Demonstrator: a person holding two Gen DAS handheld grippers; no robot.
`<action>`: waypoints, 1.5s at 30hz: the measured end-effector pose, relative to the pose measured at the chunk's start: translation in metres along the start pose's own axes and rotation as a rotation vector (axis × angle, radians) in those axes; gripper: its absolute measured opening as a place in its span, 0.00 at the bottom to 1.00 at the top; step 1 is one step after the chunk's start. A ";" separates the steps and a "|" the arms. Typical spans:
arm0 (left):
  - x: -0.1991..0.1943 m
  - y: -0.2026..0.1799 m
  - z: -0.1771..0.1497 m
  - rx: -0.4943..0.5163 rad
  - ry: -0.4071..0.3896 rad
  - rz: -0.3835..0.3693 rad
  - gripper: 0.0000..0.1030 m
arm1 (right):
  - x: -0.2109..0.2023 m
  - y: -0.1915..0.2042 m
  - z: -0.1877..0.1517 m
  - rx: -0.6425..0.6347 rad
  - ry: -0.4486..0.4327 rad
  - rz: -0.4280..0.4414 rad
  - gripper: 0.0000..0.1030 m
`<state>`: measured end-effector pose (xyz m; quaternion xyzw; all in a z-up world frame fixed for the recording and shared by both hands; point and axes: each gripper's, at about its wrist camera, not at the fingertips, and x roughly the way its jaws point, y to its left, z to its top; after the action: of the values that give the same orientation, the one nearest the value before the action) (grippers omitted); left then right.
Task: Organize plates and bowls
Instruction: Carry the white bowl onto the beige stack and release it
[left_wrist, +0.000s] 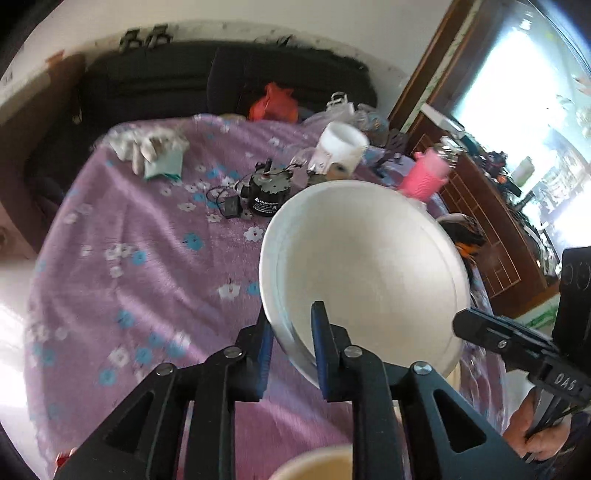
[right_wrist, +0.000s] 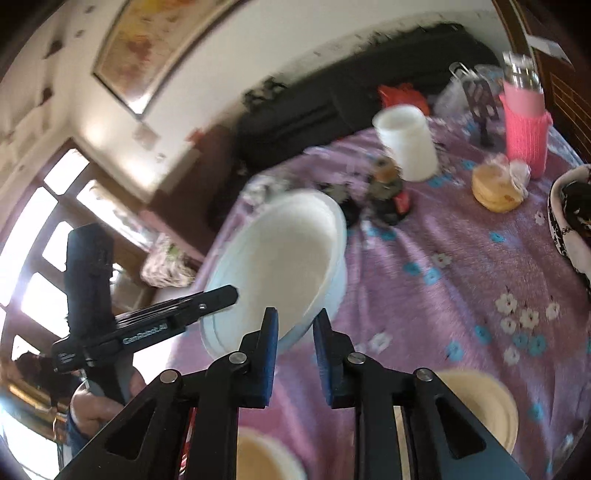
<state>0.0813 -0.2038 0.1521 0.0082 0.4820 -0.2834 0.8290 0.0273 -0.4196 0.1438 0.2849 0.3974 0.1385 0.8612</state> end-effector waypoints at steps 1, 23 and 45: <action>-0.015 -0.005 -0.011 0.010 -0.016 -0.007 0.22 | -0.015 0.010 -0.009 -0.021 -0.016 0.029 0.22; -0.090 -0.026 -0.187 -0.002 -0.104 -0.003 0.35 | -0.080 0.066 -0.180 -0.038 -0.043 0.259 0.23; -0.069 -0.006 -0.203 -0.081 -0.067 -0.001 0.35 | -0.036 0.020 -0.203 0.106 0.081 0.342 0.23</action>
<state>-0.1090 -0.1183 0.1005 -0.0350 0.4651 -0.2642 0.8442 -0.1507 -0.3433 0.0715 0.3874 0.3843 0.2730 0.7923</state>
